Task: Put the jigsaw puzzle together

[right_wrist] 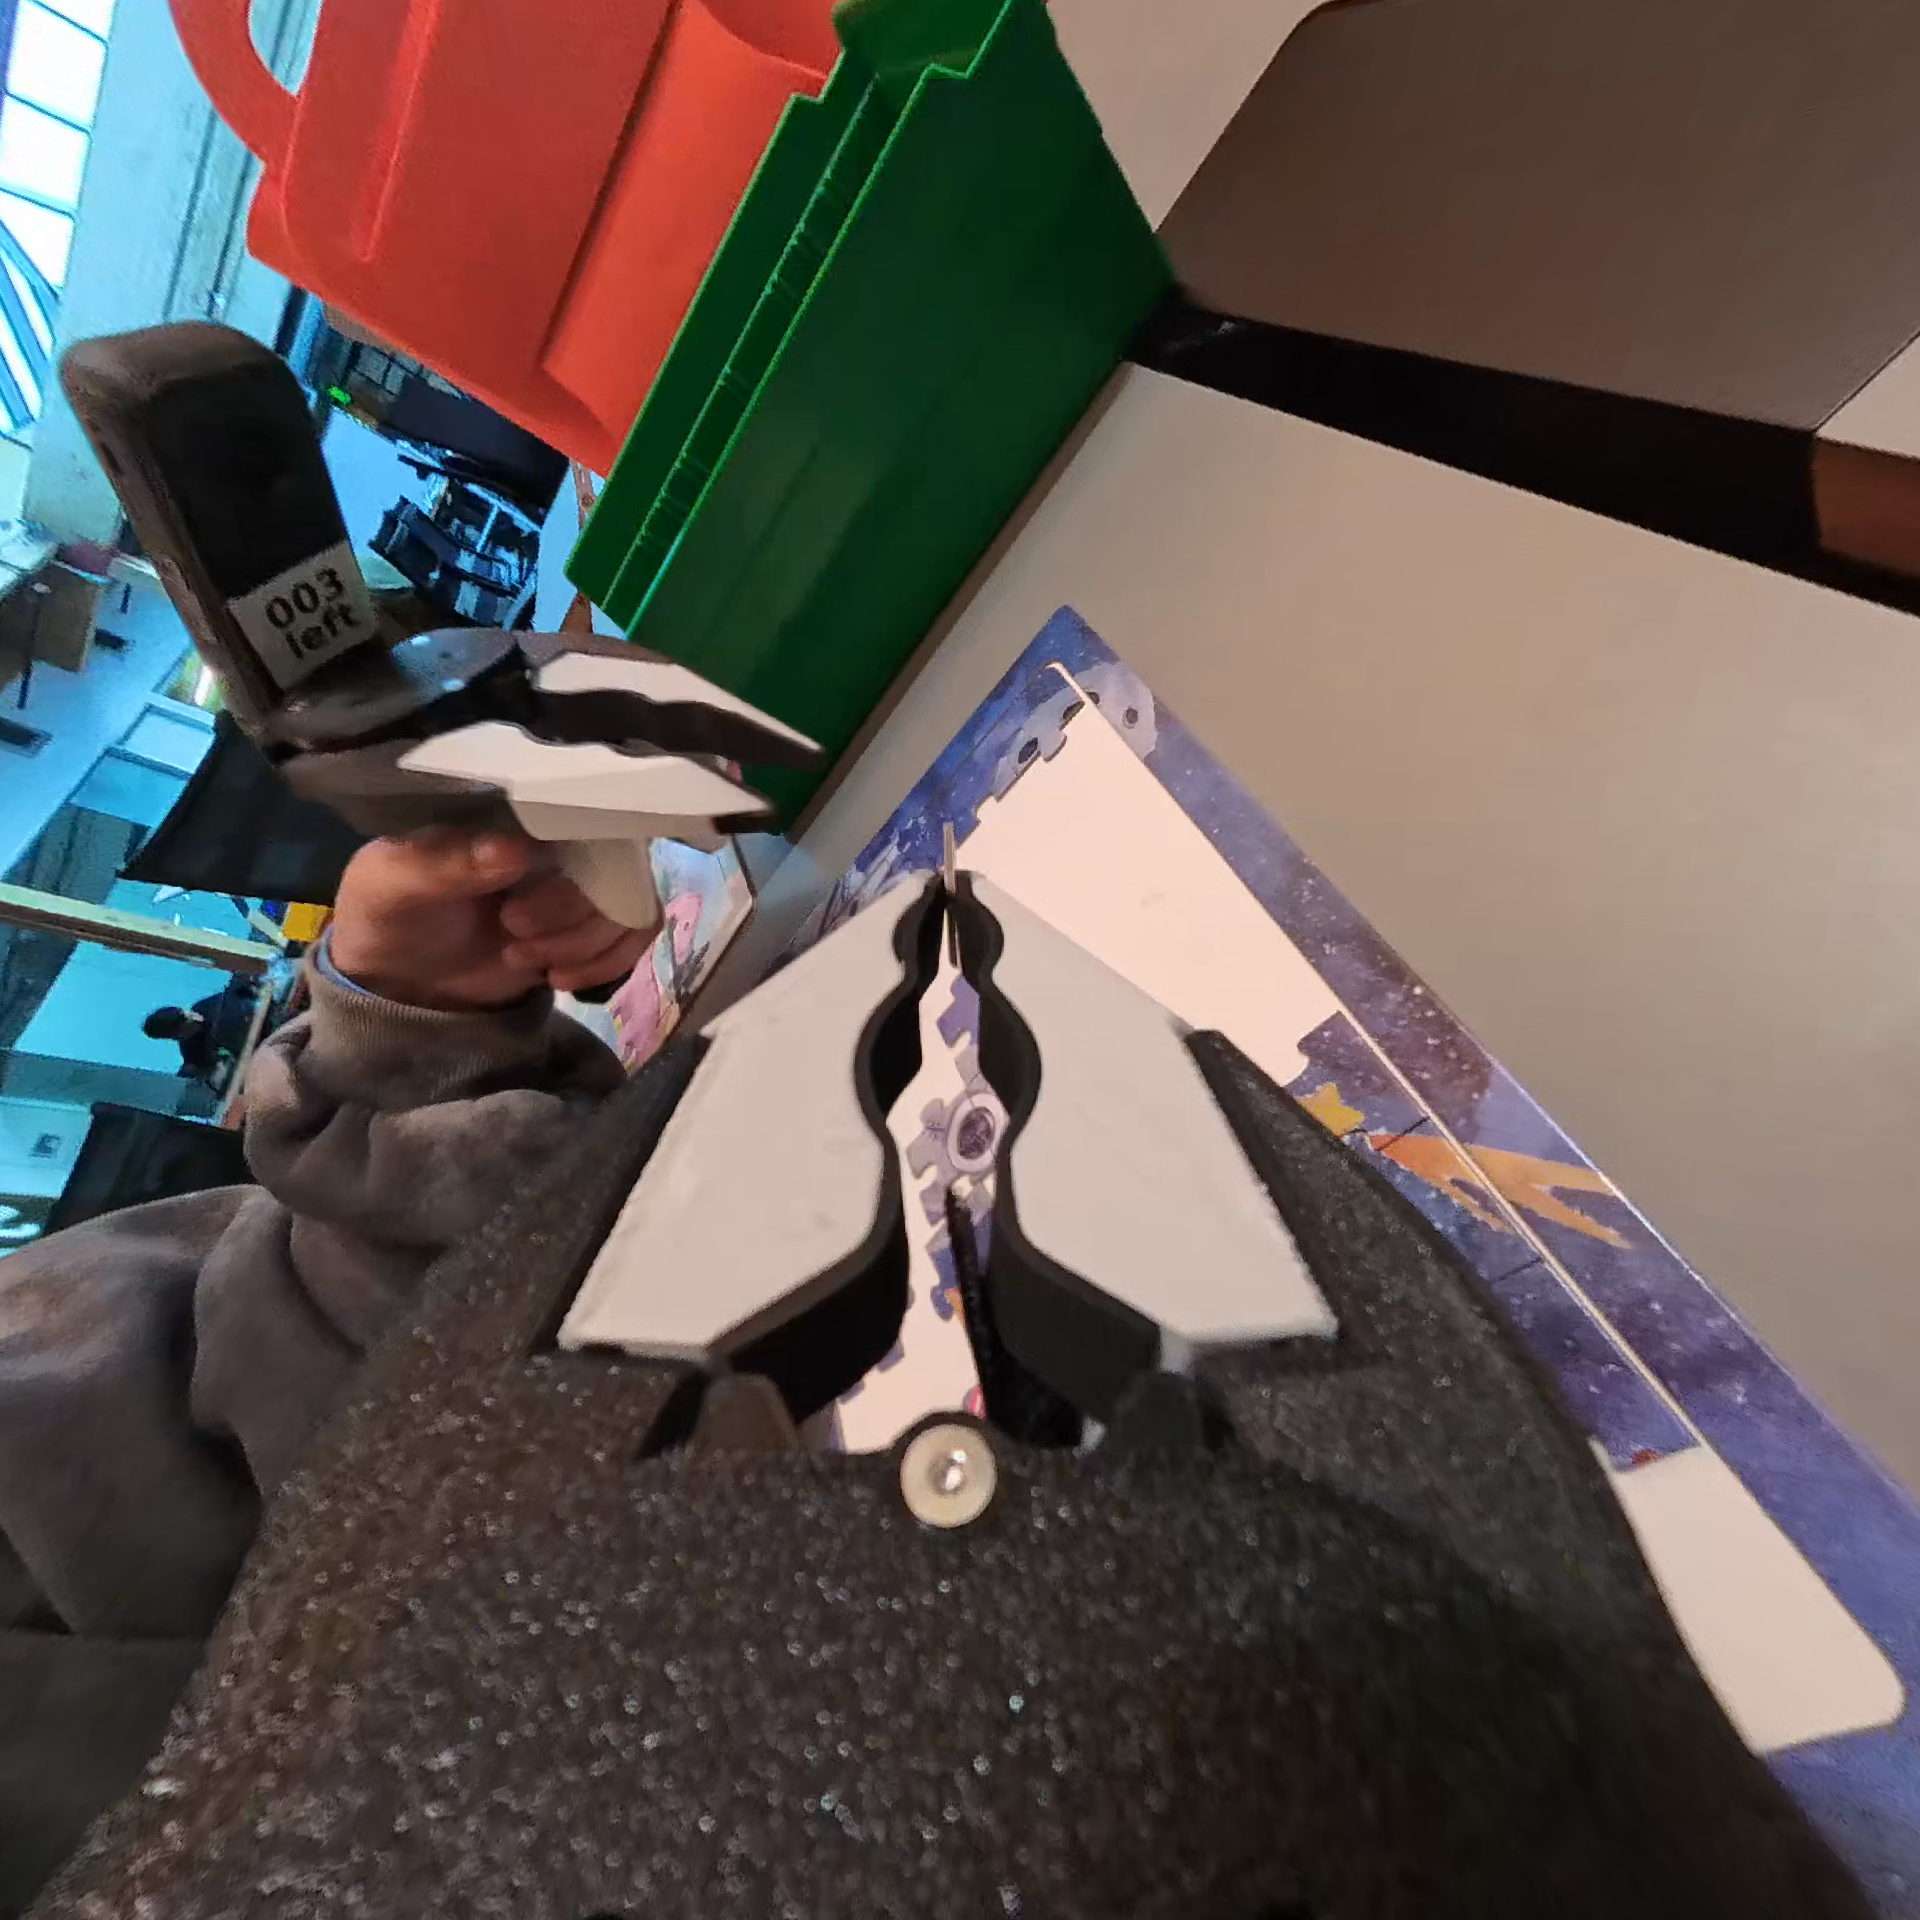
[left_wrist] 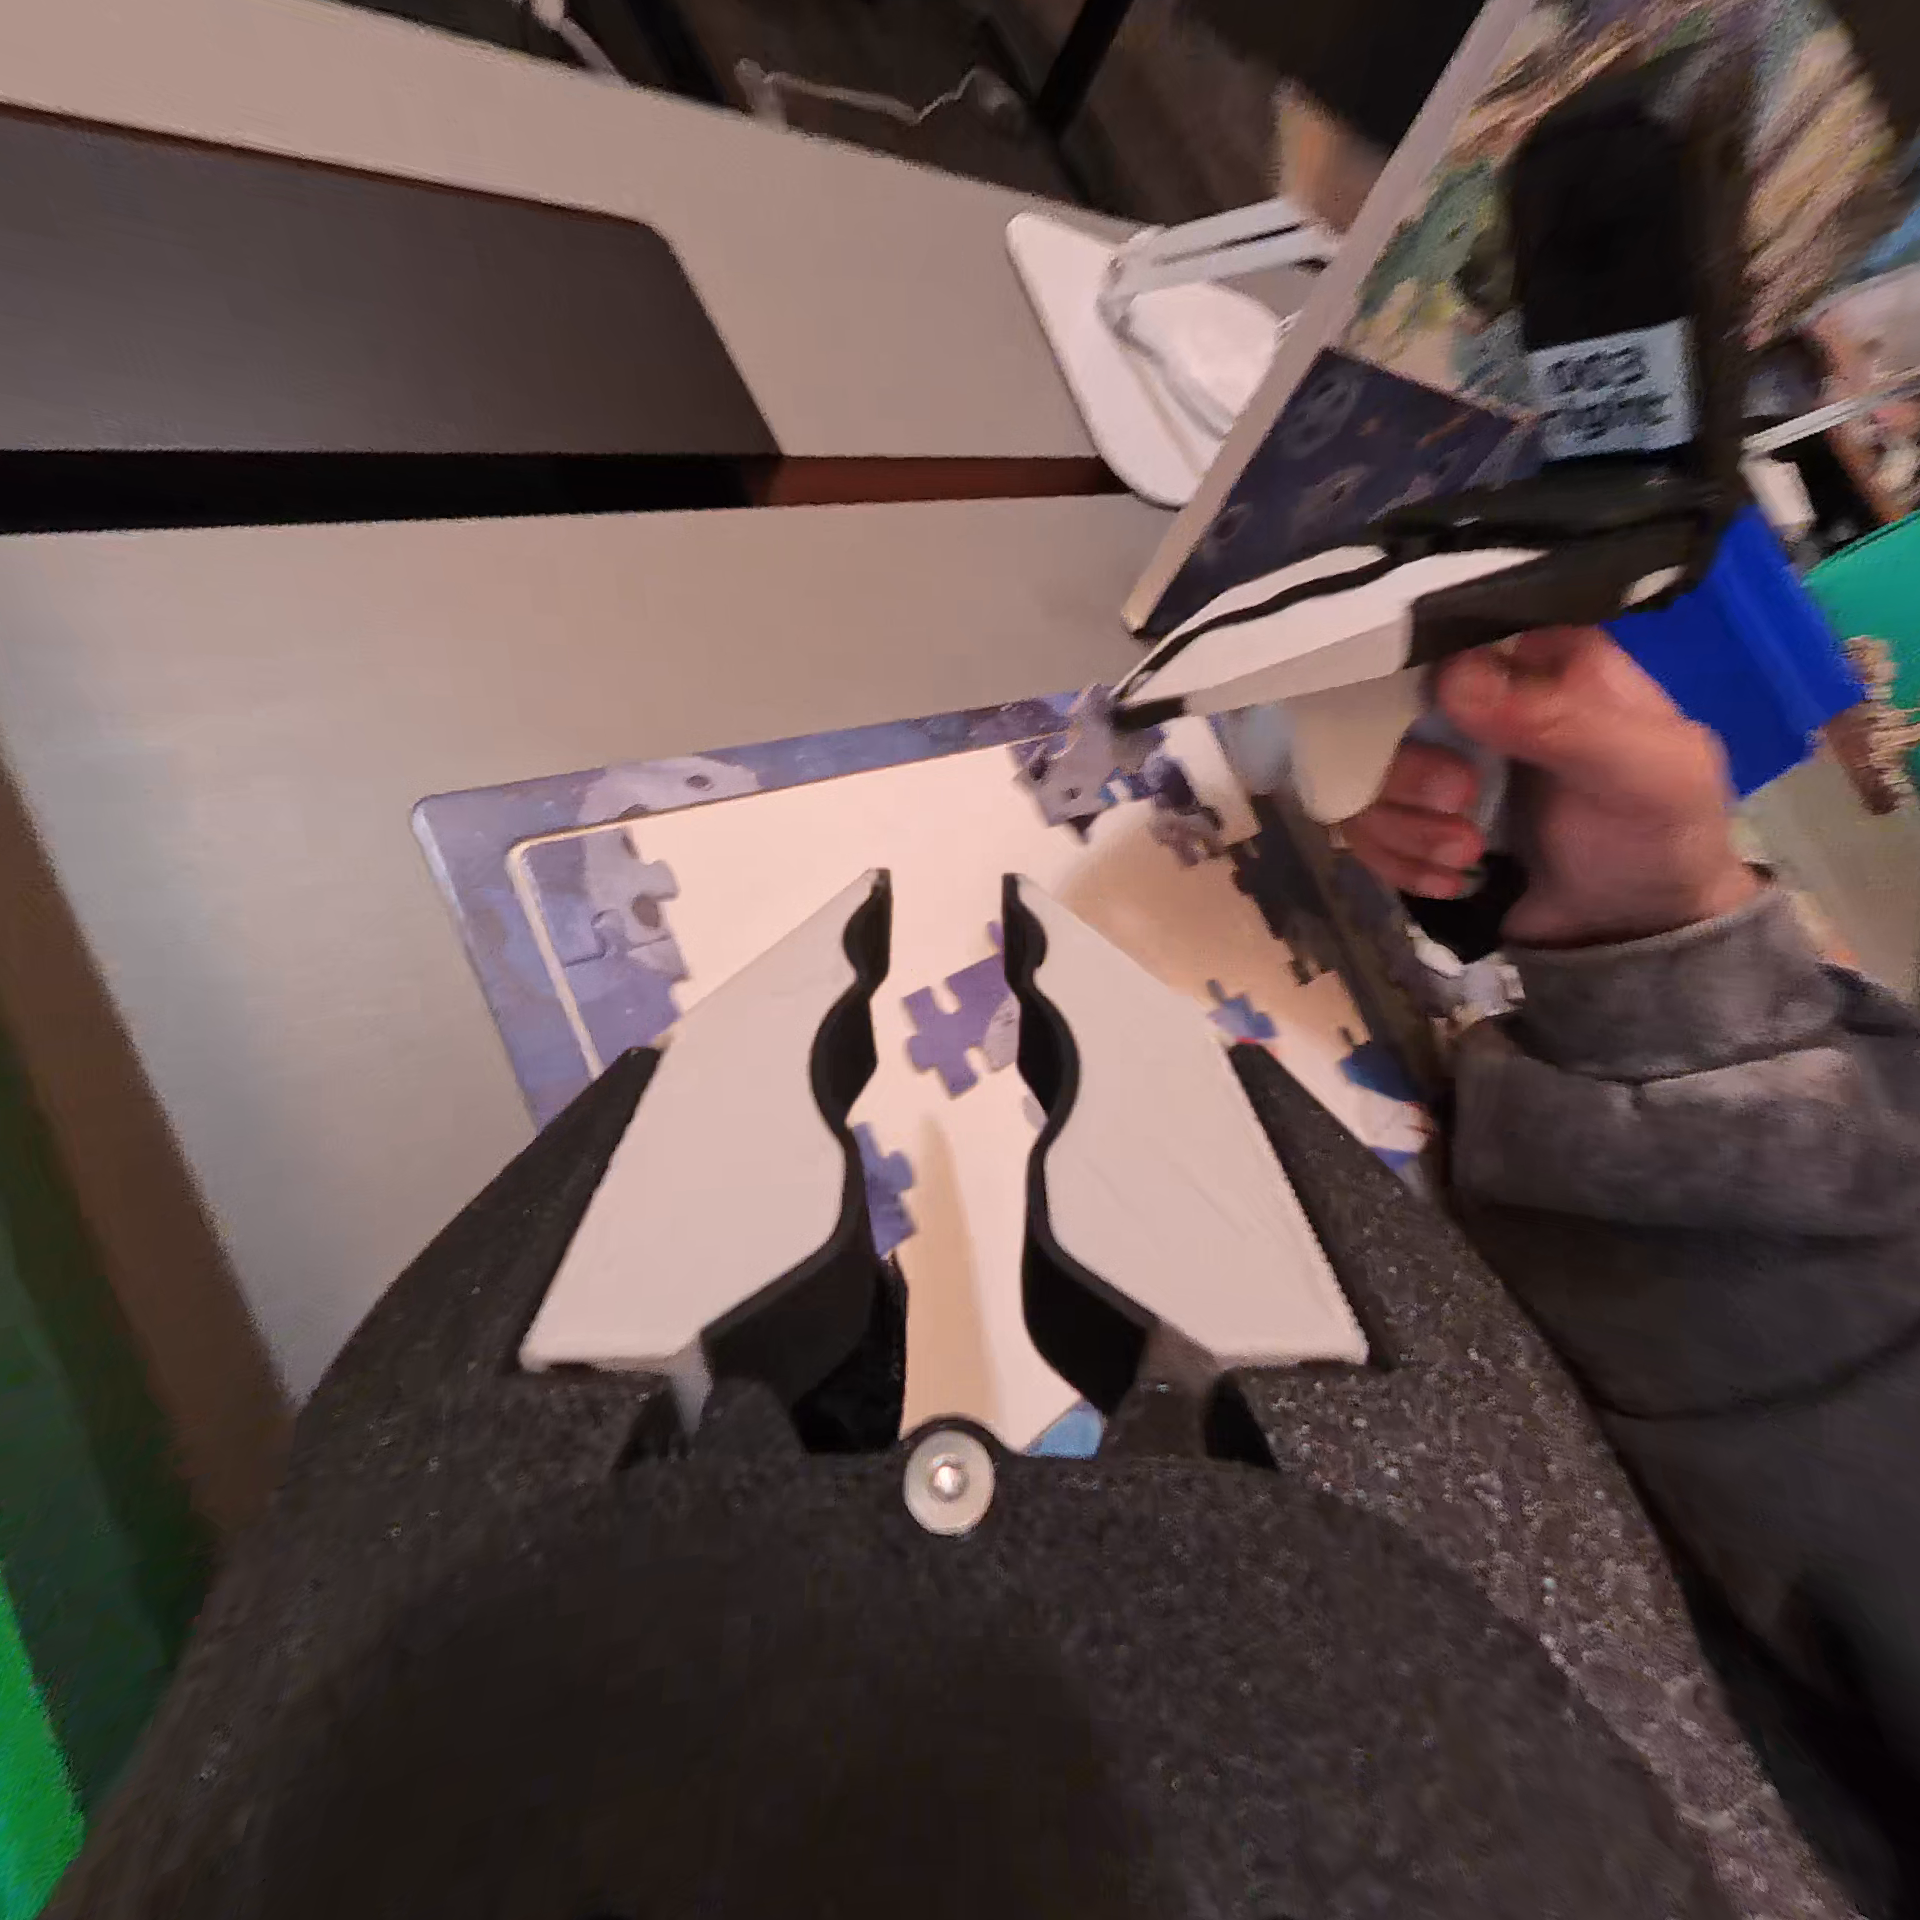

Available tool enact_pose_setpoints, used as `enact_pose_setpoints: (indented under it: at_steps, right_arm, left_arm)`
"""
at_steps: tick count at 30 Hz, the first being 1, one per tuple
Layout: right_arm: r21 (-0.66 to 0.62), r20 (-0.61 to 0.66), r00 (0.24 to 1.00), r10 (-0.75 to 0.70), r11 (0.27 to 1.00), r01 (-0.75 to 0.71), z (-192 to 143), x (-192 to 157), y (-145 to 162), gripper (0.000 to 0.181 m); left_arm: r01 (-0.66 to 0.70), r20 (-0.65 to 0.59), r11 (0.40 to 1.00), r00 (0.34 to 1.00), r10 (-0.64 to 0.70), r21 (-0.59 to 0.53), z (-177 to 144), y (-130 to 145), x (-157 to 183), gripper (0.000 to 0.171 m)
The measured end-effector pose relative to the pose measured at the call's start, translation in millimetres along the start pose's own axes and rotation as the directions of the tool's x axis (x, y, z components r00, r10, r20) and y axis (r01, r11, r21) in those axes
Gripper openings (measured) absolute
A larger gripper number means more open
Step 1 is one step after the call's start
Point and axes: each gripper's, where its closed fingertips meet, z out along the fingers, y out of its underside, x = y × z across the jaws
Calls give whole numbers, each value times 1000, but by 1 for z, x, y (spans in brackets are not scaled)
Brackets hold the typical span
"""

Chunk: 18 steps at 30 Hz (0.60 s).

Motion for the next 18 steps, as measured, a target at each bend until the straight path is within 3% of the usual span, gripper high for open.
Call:
enact_pose_setpoints:
  at_steps: [4, 10, 13, 18]
  right_arm:
    - [34, 23, 999, -21, 999, 21, 1, -11, -8, 2]
    - [113, 141, 990, -4, 994, -12, 22, -41, -22, 1]
    - [96, 154, 988, -13, 995, -2, 34, -48, -18, 2]
    - [92, 178, 984, 4, 996, -21, 32, -48, -18, 2]
  left_arm:
    - [-25, 83, 998, 996, 30, -62, 5, 11, -13, 18]
    - [-75, -129, 996, 989, 68, -51, 11, 11, 31, 13]
    - [-106, -71, 994, 992, 103, -40, 11, 8, 25, 11]
    - [-12, -45, 997, 999, 15, 73, -1, -13, 12, 0]
